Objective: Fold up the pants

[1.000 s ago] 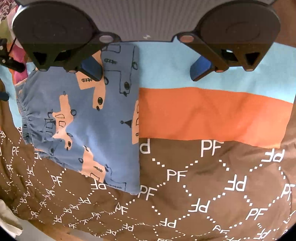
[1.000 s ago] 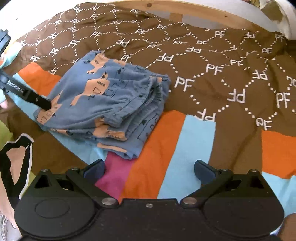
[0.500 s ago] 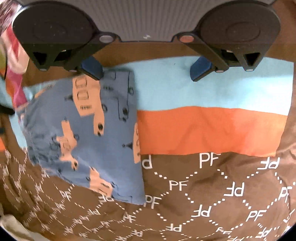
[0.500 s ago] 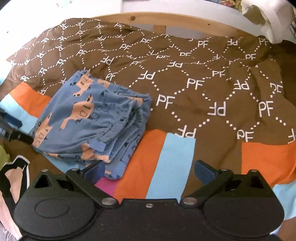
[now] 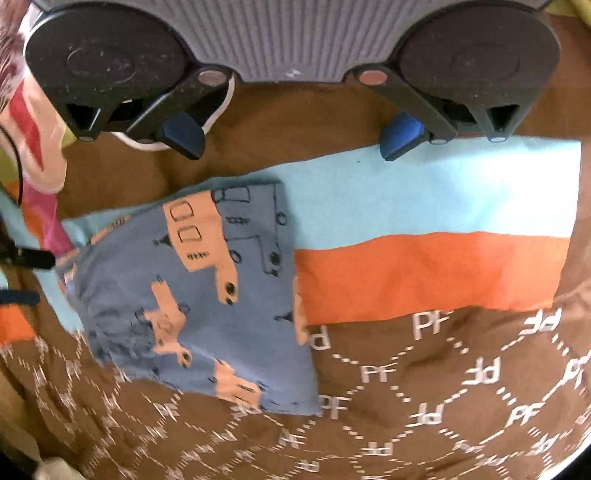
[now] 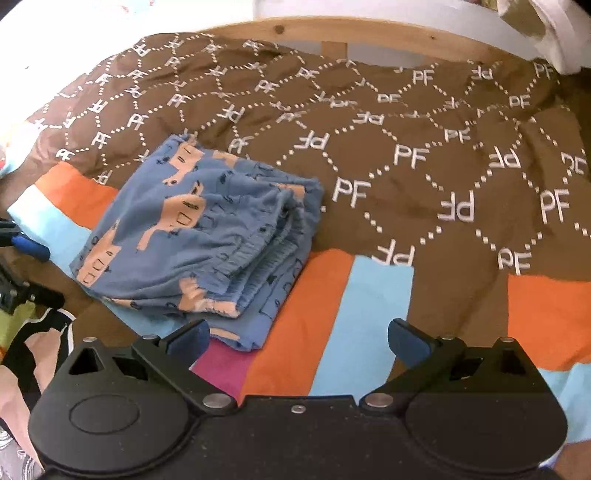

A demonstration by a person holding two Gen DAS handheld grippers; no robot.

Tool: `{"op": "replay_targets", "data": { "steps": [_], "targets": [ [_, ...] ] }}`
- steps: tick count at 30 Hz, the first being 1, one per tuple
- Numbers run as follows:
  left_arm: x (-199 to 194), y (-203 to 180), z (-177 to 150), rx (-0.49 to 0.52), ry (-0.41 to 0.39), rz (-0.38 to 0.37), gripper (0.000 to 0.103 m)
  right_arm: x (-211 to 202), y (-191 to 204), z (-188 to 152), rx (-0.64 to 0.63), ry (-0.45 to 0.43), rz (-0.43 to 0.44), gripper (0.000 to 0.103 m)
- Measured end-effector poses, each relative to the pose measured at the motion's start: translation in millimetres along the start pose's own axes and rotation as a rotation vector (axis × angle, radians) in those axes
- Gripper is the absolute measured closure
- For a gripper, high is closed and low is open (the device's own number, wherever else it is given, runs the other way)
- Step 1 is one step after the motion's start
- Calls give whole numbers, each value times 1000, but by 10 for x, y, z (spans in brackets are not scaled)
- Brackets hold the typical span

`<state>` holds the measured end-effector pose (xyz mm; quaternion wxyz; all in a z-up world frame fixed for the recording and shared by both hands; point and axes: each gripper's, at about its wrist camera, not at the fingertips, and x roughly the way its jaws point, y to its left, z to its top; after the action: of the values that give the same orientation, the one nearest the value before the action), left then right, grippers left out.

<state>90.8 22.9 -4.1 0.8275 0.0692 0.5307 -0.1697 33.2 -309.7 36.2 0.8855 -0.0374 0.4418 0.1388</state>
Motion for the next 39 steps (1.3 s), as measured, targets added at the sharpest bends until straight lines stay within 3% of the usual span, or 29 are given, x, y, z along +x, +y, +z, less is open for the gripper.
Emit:
{"op": "replay_targets", "data": {
  "steps": [5, 14, 20, 26, 29, 34, 39],
  "targets": [
    [-84, 155, 3, -134, -60, -64, 0, 9, -72, 115, 4, -40, 40, 1],
    [5, 164, 215, -244, -156, -106, 0, 316, -217, 451, 13, -81, 175, 1],
    [176, 129, 302, -230, -177, -161, 0, 570, -323, 597, 84, -76, 327, 1],
    [261, 148, 317, -159, -255, -226, 0, 807, -395, 648, 89, -39, 371, 1],
    [293, 203, 365, -191, -257, -256, 0, 873, -439, 658, 111, -38, 404, 1],
    [291, 235, 395, -214, -232, -371, 1, 899, -461, 674, 153, -28, 491, 1],
    [388, 202, 366, -213, -183, -421, 7, 924, -489, 649, 199, -22, 510, 4]
  ]
}}
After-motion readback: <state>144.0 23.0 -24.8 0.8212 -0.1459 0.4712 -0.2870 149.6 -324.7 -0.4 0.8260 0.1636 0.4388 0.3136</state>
